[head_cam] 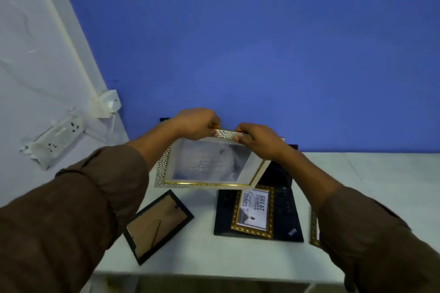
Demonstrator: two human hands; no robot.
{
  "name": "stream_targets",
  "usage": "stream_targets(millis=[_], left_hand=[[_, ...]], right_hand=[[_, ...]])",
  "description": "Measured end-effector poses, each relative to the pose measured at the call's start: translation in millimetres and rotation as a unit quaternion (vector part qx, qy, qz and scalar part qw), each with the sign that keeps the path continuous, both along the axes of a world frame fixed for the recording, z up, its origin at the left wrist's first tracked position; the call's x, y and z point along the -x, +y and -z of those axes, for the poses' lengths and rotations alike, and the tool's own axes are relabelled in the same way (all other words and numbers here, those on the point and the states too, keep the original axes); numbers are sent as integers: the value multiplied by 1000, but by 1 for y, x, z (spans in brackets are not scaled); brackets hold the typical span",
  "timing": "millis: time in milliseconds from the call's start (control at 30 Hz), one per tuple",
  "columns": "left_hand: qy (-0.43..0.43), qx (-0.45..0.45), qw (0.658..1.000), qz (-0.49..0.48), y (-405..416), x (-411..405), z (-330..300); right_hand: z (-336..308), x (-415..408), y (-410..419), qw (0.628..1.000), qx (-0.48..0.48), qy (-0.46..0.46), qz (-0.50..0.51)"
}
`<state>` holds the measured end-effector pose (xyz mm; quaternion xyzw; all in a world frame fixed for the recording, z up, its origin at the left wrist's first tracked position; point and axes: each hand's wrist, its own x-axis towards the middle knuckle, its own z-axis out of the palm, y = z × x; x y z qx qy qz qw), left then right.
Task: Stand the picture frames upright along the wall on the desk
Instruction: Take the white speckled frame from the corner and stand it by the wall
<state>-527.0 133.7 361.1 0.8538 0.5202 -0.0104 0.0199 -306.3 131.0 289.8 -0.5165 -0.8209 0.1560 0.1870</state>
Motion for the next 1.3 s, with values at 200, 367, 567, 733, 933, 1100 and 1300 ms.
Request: stream_targets(millis=[200, 367, 567, 733, 933, 1100, 1300], left_hand=[[18, -15, 999, 36, -11, -54, 9], [-69, -203, 976, 21, -14, -105, 15], [-160, -305, 939, 27, -9, -158, 49], [-249, -238, 935, -80, -9, -218, 101], [-321, -79, 919, -216, 0, -287, 143], [-424, 63, 866, -258, 35, -327, 149], [-515, 197, 811, -194, 99, -360, 151]], right_hand=[[18, -54, -35, 989, 13, 128, 67], [22, -116, -42, 973, -36, 165, 157], [25, -215, -35, 949, -44, 204, 237], [28, -300, -26, 921, -36, 231, 310], [27, -378, -6, 871, 4, 344, 351], [32, -408, 26, 840, 37, 408, 357], [49, -424, 71, 825, 33, 444, 347]])
